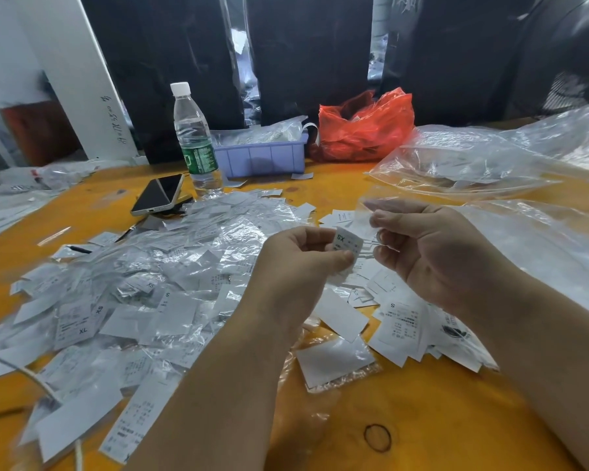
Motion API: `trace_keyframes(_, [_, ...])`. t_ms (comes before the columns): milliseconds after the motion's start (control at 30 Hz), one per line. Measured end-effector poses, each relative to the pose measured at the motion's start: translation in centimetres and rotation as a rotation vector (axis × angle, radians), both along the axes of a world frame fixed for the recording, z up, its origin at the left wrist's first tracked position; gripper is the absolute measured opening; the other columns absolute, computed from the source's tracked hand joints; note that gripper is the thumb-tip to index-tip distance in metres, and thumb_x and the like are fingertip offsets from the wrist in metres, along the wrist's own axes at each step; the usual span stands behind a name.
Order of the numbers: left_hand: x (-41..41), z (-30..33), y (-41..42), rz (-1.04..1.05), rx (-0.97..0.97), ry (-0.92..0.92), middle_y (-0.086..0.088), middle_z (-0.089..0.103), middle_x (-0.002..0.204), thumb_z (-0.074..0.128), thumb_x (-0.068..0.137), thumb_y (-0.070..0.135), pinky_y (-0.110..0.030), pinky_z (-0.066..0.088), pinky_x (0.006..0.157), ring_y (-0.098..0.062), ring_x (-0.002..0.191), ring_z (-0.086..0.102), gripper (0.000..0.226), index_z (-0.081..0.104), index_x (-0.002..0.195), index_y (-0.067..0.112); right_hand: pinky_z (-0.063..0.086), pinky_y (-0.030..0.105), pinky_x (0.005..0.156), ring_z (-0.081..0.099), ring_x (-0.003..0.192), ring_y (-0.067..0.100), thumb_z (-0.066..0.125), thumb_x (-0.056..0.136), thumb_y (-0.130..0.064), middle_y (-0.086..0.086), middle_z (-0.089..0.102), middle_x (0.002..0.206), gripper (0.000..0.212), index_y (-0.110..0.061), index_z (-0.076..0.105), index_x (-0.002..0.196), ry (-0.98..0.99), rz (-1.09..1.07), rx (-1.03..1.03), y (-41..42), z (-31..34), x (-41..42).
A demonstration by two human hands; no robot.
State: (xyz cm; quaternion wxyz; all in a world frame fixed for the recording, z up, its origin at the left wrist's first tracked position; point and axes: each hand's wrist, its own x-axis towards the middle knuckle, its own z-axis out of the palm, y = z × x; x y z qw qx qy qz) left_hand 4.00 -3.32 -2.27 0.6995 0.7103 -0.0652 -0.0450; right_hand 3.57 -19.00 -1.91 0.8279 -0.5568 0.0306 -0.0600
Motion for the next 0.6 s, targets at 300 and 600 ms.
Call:
trace_keyframes(300, [-0.40,-0.01,-0.28,0.016,0.119,-0.115,0.005,0.067,0.074,0.058,0.092,0.015,-0.007,0.039,0.044,0.010,0.051,0.053,0.015,0.067,0.080,0.018,0.044,0.022,0.048,0.048,0.055,0.009,0.069,0.068,-0.027,-0.001,0.060,0.066,0.019,-0.012,0.075,0.079,-0.001,0.048,-0.079,0.02,-0.36,0.01])
trace_keyframes(600, [-0.80,-0.07,-0.54,-0.139,0.212,-0.163,0.013,0.061,0.058,0.064,0.088,0.020,-0.010,0.036,0.045,0.004,0.048,0.048,0.018,0.066,0.070,0.019,0.043,0.031,0.063,0.044,0.065,0.015,0.072,0.067,-0.030,0.000,0.055,0.066,0.019,-0.012,0.076,0.072,-0.006,0.046,-0.129,0.11,-0.44,0.12])
